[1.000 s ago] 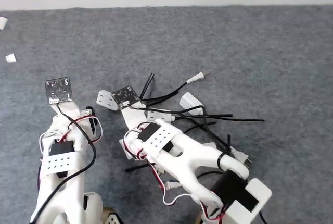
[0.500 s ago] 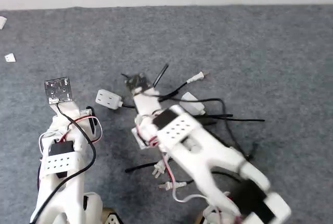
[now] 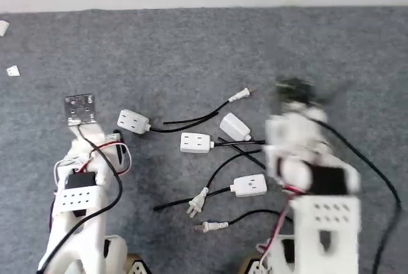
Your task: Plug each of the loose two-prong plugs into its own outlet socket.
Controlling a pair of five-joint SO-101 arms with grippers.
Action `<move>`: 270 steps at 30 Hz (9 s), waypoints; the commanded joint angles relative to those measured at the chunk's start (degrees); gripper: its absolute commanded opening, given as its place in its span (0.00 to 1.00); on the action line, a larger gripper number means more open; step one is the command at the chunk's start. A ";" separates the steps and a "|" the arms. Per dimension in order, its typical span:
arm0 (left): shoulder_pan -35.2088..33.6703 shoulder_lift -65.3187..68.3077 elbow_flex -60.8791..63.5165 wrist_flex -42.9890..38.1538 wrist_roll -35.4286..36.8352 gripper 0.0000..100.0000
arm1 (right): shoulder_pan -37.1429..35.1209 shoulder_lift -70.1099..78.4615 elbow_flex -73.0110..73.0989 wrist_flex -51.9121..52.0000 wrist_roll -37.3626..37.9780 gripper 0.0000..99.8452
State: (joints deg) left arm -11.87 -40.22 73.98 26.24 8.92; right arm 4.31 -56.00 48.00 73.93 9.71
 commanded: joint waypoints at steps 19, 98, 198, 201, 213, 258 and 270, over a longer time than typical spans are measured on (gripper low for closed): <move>38.33 -0.26 -7.87 27.43 -18.46 0.13 | 59.38 0.31 25.67 -34.07 9.23 0.24; 62.42 60.84 -60.70 38.86 -27.87 0.01 | 59.12 7.34 34.99 -47.60 9.23 0.20; 8.97 22.59 -19.65 25.67 -15.74 0.01 | 49.63 7.34 36.92 -43.91 9.76 0.20; 4.48 22.51 -19.82 25.67 -18.29 0.01 | 49.45 7.34 36.92 -43.91 9.76 0.20; -8.97 22.42 -19.91 25.85 -25.76 0.01 | 47.69 7.34 36.92 -44.00 9.41 0.20; -21.71 24.70 -17.54 30.77 -9.32 0.02 | 44.62 7.25 36.84 -44.00 9.76 0.20; -2.37 10.99 -17.54 36.66 -9.14 0.01 | 44.62 7.25 36.92 -44.00 9.76 0.20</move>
State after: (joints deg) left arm -23.12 -22.29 58.86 60.53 -0.84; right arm 49.32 -48.44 85.36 31.12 18.68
